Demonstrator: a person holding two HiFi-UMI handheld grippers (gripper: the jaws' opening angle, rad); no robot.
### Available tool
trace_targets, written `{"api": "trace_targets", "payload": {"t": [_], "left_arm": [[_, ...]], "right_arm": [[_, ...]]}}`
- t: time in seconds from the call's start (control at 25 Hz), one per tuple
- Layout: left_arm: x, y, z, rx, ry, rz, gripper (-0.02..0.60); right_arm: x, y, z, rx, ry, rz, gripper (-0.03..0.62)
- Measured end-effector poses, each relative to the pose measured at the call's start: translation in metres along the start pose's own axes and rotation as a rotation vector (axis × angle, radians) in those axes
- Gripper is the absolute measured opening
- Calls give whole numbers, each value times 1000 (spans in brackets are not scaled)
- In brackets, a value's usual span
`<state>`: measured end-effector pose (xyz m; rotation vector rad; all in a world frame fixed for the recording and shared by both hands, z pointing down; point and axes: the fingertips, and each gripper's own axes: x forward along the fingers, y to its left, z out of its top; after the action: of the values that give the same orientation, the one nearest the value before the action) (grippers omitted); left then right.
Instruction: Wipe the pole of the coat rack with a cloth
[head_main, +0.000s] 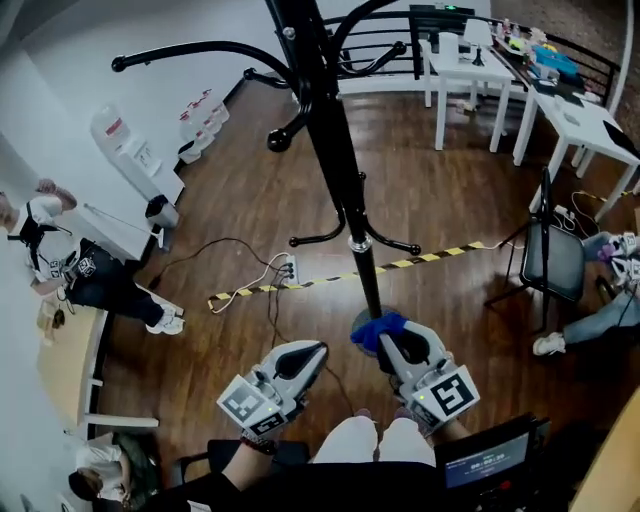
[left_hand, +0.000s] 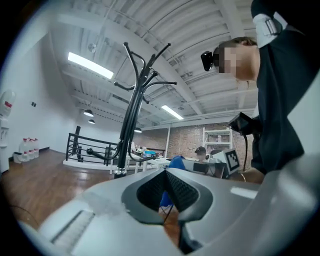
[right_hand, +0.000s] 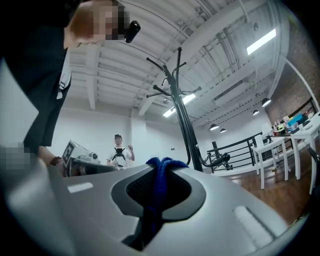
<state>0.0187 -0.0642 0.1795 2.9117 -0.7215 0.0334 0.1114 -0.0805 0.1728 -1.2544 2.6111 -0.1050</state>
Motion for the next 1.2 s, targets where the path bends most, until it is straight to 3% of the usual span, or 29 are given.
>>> {"api": "trace_targets", "payload": {"t": [0.16,0.36,0.52,0.68,0.8,1.2], "left_arm": [[-6,-23,44,67,-5,-53,5],[-7,-26,80,11,-66,-17,6],[11,-27,106,67,-75,-48,5],[3,-46,95,53,-101,-73,6],[5,-44,104,104,-125,-77,5],[7,-44,97,198,-100,-77,5]], "right_arm": [[-16,21,51,5,52,-11,23],[-24,34,98,-28,115,-11,23],[-15,34,129,-83,91,-14,23],[-21,54,120,-126,100,-14,23],[-14,59,119,-161,94,14,23],[-13,55,102,-116,101,17,23]]}}
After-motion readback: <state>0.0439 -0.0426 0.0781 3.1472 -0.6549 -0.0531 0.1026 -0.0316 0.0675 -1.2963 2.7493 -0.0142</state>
